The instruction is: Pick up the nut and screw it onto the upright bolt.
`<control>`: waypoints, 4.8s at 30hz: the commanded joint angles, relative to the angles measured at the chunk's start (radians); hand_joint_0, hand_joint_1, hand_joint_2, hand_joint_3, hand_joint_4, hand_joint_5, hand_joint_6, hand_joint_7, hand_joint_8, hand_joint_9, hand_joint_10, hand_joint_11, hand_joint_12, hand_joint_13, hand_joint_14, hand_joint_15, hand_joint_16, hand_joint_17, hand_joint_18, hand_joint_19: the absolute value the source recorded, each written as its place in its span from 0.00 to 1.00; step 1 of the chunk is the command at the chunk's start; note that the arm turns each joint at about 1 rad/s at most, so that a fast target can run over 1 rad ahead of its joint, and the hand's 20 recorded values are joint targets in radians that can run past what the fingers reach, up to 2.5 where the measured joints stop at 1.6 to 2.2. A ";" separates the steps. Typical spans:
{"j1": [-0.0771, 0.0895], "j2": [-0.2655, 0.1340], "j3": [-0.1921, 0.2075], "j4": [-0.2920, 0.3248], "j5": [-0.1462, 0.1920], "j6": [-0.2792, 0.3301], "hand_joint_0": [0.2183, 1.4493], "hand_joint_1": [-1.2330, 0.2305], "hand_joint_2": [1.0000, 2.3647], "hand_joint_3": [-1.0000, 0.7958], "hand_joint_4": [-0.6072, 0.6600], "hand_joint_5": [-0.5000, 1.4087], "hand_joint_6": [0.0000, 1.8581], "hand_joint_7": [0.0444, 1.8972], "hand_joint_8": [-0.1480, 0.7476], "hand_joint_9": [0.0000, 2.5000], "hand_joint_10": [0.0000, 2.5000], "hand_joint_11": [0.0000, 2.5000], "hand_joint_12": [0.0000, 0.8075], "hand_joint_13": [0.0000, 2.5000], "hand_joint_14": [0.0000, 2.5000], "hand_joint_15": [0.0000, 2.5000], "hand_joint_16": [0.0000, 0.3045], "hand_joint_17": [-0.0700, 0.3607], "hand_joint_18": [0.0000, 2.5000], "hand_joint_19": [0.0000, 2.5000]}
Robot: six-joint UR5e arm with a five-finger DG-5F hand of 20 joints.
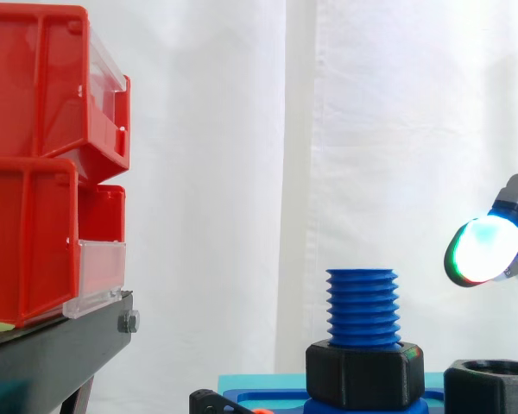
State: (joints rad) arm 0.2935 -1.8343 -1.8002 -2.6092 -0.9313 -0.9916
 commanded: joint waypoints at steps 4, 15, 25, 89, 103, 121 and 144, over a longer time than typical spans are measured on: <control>0.013 -0.023 -0.001 0.047 0.028 -0.030 0.12 0.28 0.00 0.28 0.64 0.14 0.27 0.35 0.51 0.14 0.00 0.00 0.55 0.09 0.00 0.00 0.24 0.54 0.11 0.05; 0.049 -0.037 0.001 0.101 0.083 -0.070 0.12 0.30 0.00 0.28 0.64 0.14 0.27 0.35 0.51 0.14 0.00 0.00 0.55 0.09 0.00 0.00 0.24 0.54 0.11 0.05; 0.069 -0.105 0.001 0.184 0.104 -0.078 0.12 0.31 0.00 0.28 0.64 0.14 0.27 0.35 0.51 0.14 0.00 0.00 0.55 0.09 0.00 0.00 0.24 0.54 0.12 0.05; 0.084 -0.155 0.016 0.313 0.193 -0.205 0.13 0.31 0.00 0.28 0.67 0.14 0.27 0.40 0.52 0.14 0.00 0.00 0.55 0.10 0.00 0.00 0.23 0.52 0.14 0.06; 0.118 -0.157 0.018 0.337 0.235 -0.222 0.14 0.33 0.00 0.28 0.67 0.14 0.27 0.39 0.52 0.14 0.00 0.00 0.55 0.10 0.00 0.00 0.23 0.52 0.14 0.06; 0.110 -0.183 0.018 0.310 0.242 -0.191 0.16 0.30 0.00 0.28 0.66 0.14 0.27 0.39 0.51 0.14 0.00 0.00 0.53 0.10 0.00 0.00 0.21 0.50 0.14 0.07; 0.105 -0.209 0.073 0.242 0.238 -0.191 0.18 0.29 0.00 0.28 0.67 0.14 0.27 0.42 0.50 0.14 0.00 0.00 0.51 0.10 0.00 0.00 0.21 0.49 0.15 0.08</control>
State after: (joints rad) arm 0.3995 -2.0429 -1.7451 -2.3202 -0.6915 -1.1827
